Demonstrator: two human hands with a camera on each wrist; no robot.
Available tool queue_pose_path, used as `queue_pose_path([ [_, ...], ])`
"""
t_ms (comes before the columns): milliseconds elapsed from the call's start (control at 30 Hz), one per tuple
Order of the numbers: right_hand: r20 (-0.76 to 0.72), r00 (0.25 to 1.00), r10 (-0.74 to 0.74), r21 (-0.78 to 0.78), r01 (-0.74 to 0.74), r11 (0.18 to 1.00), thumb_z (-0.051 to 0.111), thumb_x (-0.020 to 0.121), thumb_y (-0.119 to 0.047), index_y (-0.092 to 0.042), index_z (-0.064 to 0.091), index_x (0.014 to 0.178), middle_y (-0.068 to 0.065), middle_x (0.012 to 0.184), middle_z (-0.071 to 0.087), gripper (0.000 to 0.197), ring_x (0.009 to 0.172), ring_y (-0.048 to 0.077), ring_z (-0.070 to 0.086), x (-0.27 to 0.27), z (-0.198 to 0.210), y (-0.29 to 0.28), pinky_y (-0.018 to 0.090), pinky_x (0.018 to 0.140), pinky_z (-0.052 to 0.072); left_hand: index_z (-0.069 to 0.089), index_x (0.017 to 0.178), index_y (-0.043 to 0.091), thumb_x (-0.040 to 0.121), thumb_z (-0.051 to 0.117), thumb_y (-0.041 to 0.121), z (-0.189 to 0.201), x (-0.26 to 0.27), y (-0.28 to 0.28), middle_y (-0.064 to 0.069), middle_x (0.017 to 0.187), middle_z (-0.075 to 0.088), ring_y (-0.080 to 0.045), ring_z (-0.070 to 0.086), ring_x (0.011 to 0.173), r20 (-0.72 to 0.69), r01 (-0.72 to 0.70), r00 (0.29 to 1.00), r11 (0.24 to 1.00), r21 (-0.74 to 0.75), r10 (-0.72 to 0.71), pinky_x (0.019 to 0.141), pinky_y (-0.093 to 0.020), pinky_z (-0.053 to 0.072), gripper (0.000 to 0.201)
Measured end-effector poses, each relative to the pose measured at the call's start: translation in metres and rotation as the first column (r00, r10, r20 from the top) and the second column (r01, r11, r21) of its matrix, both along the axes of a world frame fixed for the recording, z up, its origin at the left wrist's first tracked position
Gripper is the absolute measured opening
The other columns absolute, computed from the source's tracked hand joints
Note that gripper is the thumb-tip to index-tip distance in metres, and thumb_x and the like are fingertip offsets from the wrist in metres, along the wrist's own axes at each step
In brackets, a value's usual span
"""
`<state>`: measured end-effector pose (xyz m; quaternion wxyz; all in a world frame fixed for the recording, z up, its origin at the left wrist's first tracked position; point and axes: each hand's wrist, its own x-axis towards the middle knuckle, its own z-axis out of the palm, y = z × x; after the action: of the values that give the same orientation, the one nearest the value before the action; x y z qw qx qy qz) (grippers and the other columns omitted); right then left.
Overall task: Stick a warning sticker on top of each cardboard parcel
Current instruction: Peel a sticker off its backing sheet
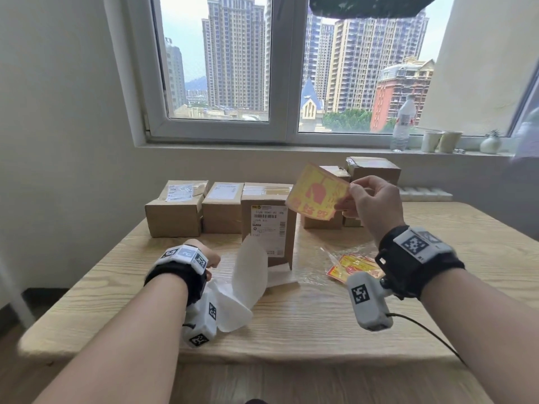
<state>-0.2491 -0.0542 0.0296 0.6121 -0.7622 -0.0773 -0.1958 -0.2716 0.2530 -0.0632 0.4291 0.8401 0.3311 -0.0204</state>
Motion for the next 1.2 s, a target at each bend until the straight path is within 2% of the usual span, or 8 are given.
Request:
queue_pose_path([
  [200,0.058,0.998,0.025,0.013,-0.026,1.000,0.055,0.092,-0.021,-0.013,0.068,0.083,0.006,0.079,0.076,0.017,0.075,0.019,0.075,0.002,0.002,-0.004,0.046,0.079,0.060,0.053,0.064,0.004,0.067,0.060,0.007,0.026,-0.006,-0.017,-0.006,0.040,0.046,-0.019,0.041,0.035,0.053,0.004,0.999,1.000,-0.006,-0.003,0.052,-0.025,0.036,0.007],
  [300,0.068,0.997,0.022,0.023,-0.024,0.999,0.058,0.090,-0.024,-0.019,0.071,0.075,0.003,0.077,0.075,0.021,0.079,0.020,0.074,0.002,0.002,-0.005,0.047,0.084,0.058,0.056,0.078,-0.001,0.079,0.061,0.006,0.040,-0.014,-0.032,-0.010,0.059,0.053,-0.019,0.047,0.041,0.041,0.064,0.997,0.993,-0.099,-0.060,0.043,-0.021,0.038,0.009],
  [433,0.087,0.996,-0.005,-0.025,0.007,1.000,0.065,0.087,-0.029,-0.023,0.071,0.068,-0.002,0.073,0.075,0.021,0.079,0.019,0.073,0.004,-0.003,-0.003,0.048,0.083,0.058,0.063,0.090,-0.001,0.085,0.069,0.019,0.037,-0.019,-0.045,-0.012,0.079,0.067,-0.017,0.062,0.056,-0.028,0.174,0.983,0.976,-0.130,-0.179,0.054,-0.024,0.052,0.021],
  [567,0.107,0.994,0.003,-0.097,0.007,0.995,0.072,0.082,-0.021,-0.023,0.071,0.072,-0.003,0.077,0.073,0.010,0.081,0.018,0.071,0.004,-0.005,0.000,0.044,0.082,0.058,0.066,0.089,-0.001,0.086,0.065,0.011,0.043,-0.020,-0.044,-0.012,0.075,0.069,-0.017,0.063,0.058,0.036,0.180,0.984,0.978,-0.108,-0.177,0.058,-0.025,0.053,0.013],
  [700,0.120,0.992,0.031,-0.123,-0.016,0.992,0.074,0.079,-0.008,-0.025,0.070,0.073,-0.003,0.081,0.073,0.019,0.082,0.015,0.070,0.002,0.004,0.003,0.039,0.082,0.059,0.067,0.088,0.000,0.093,0.059,0.013,0.076,-0.019,-0.049,-0.010,0.077,0.068,-0.016,0.063,0.062,0.147,0.250,0.963,0.950,-0.186,-0.225,0.057,-0.022,0.054,0.015],
  [867,0.155,0.987,0.033,-0.120,-0.014,0.993,0.076,0.076,-0.010,-0.029,0.069,0.068,-0.010,0.080,0.073,0.022,0.084,0.012,0.070,0.003,0.017,0.012,0.038,0.082,0.059,0.069,0.092,-0.001,0.094,0.059,0.026,0.117,-0.012,-0.074,-0.011,0.085,0.071,-0.015,0.065,0.065,0.364,0.280,0.915,0.923,-0.264,-0.173,0.063,-0.024,0.057,0.029],
  [1000,0.194,0.980,0.050,-0.104,-0.030,0.994,0.075,0.079,-0.010,-0.027,0.069,0.072,-0.006,0.082,0.073,0.019,0.086,0.014,0.071,-0.001,0.028,0.018,0.035,0.079,0.059,0.069,0.097,0.001,0.086,0.064,0.047,0.137,-0.013,-0.095,-0.011,0.088,0.074,-0.017,0.069,0.071,0.308,0.371,0.907,0.890,-0.265,-0.287,0.068,-0.027,0.057,0.047],
  [1200,0.186,0.982,0.043,-0.095,-0.025,0.995,0.074,0.081,-0.013,-0.028,0.068,0.085,-0.005,0.091,0.072,0.016,0.082,0.008,0.071,-0.004,0.035,0.021,0.023,0.066,0.057,0.067,0.099,0.007,0.086,0.069,0.013,0.149,-0.009,-0.095,-0.009,0.091,0.076,-0.019,0.073,0.081,0.416,0.419,0.863,0.866,-0.271,-0.287,0.077,-0.031,0.059,0.015],
])
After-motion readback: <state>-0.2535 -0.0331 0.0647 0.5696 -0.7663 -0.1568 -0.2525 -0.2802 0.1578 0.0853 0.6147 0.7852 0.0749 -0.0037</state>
